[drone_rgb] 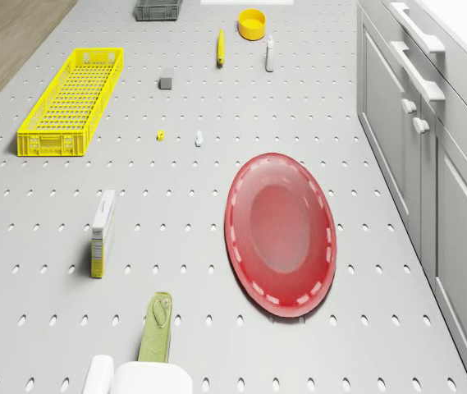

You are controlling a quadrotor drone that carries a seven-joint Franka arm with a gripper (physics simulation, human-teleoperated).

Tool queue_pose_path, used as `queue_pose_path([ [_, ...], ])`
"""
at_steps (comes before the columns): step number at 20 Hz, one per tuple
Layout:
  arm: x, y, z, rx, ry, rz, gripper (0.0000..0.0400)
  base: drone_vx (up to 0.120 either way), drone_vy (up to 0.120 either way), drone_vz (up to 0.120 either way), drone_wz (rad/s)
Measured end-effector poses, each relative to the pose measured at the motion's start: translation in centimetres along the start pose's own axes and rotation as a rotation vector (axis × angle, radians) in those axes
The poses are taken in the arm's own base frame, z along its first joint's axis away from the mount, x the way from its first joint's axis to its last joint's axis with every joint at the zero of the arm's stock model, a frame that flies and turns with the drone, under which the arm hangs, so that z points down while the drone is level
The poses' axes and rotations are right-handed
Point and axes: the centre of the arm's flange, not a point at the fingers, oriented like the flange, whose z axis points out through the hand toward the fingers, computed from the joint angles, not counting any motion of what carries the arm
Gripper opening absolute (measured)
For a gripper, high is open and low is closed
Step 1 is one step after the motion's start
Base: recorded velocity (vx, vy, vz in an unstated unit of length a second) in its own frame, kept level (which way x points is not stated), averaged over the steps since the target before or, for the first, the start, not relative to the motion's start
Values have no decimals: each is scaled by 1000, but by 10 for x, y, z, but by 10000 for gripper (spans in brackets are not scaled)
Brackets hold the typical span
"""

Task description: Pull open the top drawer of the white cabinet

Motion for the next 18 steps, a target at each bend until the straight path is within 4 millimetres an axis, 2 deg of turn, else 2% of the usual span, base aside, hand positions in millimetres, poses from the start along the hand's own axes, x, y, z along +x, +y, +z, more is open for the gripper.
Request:
queue_pose_path([
  [18,0,0,0,0,0,0,311,120,-120,0,0],
])
